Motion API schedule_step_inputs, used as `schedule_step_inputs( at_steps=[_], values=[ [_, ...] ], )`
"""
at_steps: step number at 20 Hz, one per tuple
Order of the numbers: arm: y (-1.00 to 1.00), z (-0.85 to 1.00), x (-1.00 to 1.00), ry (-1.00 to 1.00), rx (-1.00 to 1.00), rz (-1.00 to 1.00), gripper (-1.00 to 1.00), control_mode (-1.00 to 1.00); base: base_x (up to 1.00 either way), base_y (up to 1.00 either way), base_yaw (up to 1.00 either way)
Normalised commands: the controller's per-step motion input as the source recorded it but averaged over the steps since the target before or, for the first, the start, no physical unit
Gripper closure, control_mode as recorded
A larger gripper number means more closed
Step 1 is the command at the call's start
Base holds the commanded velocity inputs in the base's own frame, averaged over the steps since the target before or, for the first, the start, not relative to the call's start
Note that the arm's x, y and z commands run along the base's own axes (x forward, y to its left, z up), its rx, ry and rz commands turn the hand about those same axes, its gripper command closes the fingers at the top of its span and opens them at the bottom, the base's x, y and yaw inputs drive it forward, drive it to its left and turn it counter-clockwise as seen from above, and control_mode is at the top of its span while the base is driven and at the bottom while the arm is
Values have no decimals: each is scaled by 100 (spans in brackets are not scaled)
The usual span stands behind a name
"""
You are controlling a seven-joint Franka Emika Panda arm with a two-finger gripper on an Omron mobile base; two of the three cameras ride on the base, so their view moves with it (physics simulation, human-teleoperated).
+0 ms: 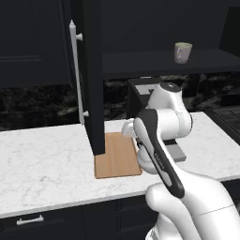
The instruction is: Pick the kettle from the counter and place it on the tray. Then pick the mug from the cabinet and place it on the tray. Then close the cabinet doors.
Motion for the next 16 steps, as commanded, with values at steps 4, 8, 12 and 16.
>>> schedule_step_inputs(
  at_steps=[4,8,12,16],
  values=[
    [81,2,8,1,0,0,100,-100,0,0,0],
    [41,0,39,0,1,0,100,-100,0,0,0],
    [12,0,47,0,1,0,100,-100,0,0,0],
    [2,-4,44,0,0,0,100,-100,0,0,0]
  ],
)
